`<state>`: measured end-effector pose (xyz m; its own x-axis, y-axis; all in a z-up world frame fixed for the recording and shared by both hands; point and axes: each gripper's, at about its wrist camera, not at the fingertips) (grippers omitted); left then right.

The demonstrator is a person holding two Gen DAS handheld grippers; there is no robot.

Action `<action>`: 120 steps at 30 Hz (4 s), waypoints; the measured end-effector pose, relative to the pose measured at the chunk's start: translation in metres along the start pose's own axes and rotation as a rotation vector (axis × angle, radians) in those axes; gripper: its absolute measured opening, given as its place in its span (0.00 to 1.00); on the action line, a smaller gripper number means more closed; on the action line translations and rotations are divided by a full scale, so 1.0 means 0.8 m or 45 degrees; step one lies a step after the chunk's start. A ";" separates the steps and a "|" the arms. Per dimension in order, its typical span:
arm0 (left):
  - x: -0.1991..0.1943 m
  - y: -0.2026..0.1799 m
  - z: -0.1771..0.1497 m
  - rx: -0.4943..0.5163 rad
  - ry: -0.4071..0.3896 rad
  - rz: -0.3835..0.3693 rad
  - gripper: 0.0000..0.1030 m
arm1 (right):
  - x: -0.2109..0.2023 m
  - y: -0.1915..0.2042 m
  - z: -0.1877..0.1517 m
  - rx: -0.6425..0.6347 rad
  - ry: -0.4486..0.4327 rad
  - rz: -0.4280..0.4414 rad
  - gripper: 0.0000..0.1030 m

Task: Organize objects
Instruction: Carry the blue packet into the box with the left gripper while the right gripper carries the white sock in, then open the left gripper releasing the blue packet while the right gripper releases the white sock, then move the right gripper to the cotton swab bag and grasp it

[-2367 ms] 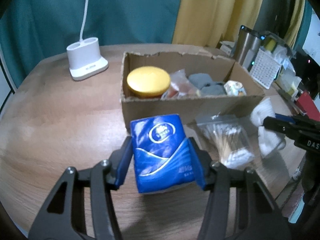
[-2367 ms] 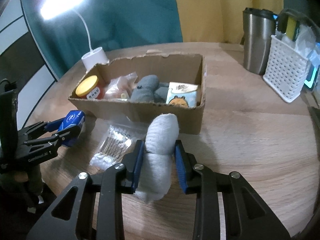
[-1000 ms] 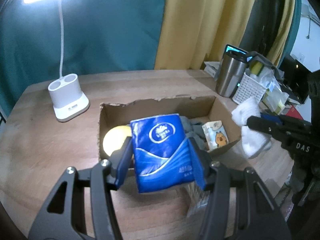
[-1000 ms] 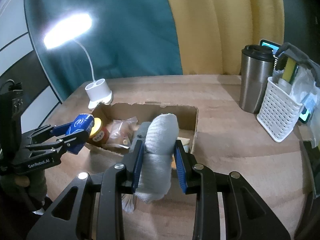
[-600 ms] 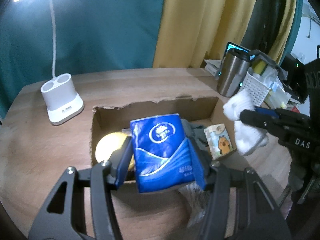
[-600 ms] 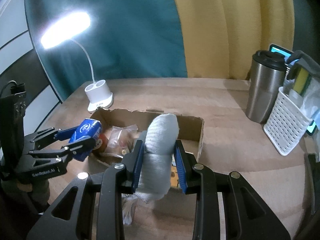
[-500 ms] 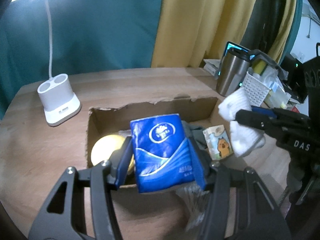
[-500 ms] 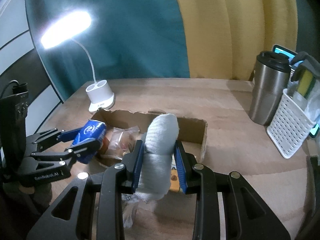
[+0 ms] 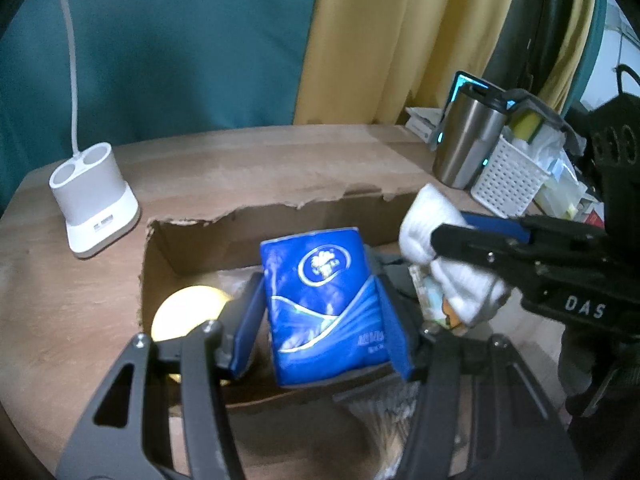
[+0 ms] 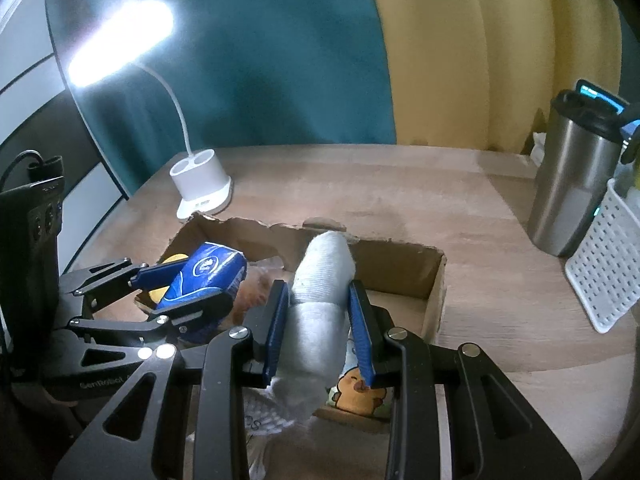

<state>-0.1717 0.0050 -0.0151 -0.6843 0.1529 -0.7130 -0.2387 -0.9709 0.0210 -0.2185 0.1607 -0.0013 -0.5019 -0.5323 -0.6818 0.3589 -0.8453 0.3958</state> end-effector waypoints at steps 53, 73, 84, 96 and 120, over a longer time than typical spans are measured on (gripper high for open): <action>-0.026 -0.005 -0.010 -0.034 -0.002 0.057 0.66 | 0.005 0.007 -0.020 0.001 0.007 -0.074 0.56; -0.077 0.003 -0.050 -0.053 -0.057 0.099 0.66 | -0.029 0.036 -0.057 -0.016 -0.017 -0.131 0.57; -0.091 0.006 -0.077 -0.063 -0.056 0.089 0.67 | -0.034 0.049 -0.082 -0.017 -0.012 -0.165 0.57; -0.097 0.011 -0.107 -0.066 -0.050 0.081 0.67 | -0.031 0.062 -0.115 -0.029 0.015 -0.197 0.69; -0.080 0.037 -0.146 -0.105 0.015 0.069 0.67 | 0.028 0.071 -0.157 0.000 0.178 -0.219 0.69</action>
<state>-0.0545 -0.0549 -0.0508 -0.6866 0.0978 -0.7204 -0.1435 -0.9896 0.0025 -0.1103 0.1064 -0.0714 -0.4420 -0.3686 -0.8178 0.2771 -0.9232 0.2663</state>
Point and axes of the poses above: each gripper's, at about its wrist camera, not at the fingertips, and x roughly the way its jaws point, y to its left, z to its top, and after that the axes turned 15 degrees about x, right-handed
